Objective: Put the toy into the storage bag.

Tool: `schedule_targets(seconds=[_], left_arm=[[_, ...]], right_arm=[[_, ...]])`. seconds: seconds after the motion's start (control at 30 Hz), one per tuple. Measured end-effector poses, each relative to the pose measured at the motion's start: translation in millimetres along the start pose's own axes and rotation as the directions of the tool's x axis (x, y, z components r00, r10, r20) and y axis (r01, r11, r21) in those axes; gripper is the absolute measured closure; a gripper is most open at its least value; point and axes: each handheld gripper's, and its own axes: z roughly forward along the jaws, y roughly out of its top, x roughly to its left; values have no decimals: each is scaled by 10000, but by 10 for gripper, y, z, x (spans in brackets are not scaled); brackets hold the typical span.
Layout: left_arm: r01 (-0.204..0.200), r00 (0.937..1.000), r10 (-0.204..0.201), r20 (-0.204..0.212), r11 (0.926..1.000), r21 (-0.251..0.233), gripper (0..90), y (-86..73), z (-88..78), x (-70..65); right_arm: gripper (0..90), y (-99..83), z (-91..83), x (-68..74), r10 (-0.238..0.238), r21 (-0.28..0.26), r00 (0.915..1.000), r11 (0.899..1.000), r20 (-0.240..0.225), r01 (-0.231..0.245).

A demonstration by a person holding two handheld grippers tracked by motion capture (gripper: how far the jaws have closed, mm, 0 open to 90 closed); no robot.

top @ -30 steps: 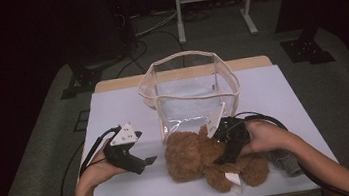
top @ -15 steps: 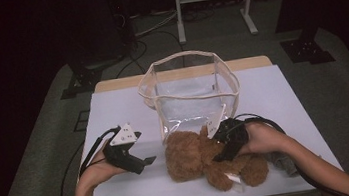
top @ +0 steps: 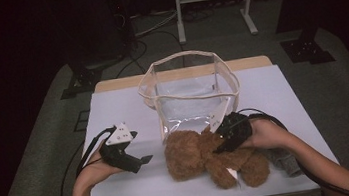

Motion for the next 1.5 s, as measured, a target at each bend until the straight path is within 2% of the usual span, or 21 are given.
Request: schedule_targets(seconds=[0.27, 0.5, 0.83, 0.97, 1.03, 1.1, 1.13, 1.2, 1.3, 1.37, 1.47, 1.5], left_arm=[[172, 9998, -173, -92, 9998, -76, 64, -34, -26, 28], [339, 9992, -341, -190, 9994, -95, 64, -76, -55, 70], [478, 9986, -479, -201, 9988, -78, 64, -109, -51, 89], [489, 9985, -491, -228, 9988, -73, 64, -115, -53, 97], [500, 9985, -501, -212, 9987, -47, 64, -123, -52, 104], [521, 9984, -522, -220, 9986, -37, 64, -127, -52, 106], [564, 9981, -565, -239, 9984, -43, 64, -131, -53, 108], [561, 9981, -562, -247, 9984, -48, 64, -133, -54, 112], [612, 9979, -613, -230, 9981, -85, 64, -139, -58, 113], [614, 9978, -615, -243, 9981, -73, 64, -140, -63, 115], [666, 9975, -669, -246, 9977, -123, 64, -144, -69, 118], [646, 9976, -649, -250, 9978, -122, 64, -146, -73, 122]], right_arm=[[614, 87, -101, 63, -301, -109, 9995, 9995, -92, 300], [614, 117, -231, 87, -242, -135, 9995, 9996, -206, 239], [631, 153, -467, 105, -69, -792, 9994, 9968, -333, 42], [631, 186, -526, 124, -130, -835, 9994, 9965, -319, 103], [631, 236, -631, 138, -230, -999, 9995, 9948, -237, 205], [631, 248, -660, 136, -259, -1031, 9994, 9944, -233, 234], [631, 291, -750, 148, -309, -1086, 9995, 9937, -120, 294], [631, 308, -779, 152, -312, -1112, 9995, 9934, -112, 297], [630, 422, -961, 192, -441, -1080, 9990, 9932, 9, 440], [630, 445, -995, 204, -437, -1089, 9990, 9931, 35, 438], [630, 549, -1153, 220, -644, -1068, 9978, 9921, 173, 659], [630, 612, -1254, 221, -654, -1191, 9976, 9906, 240, 678]])
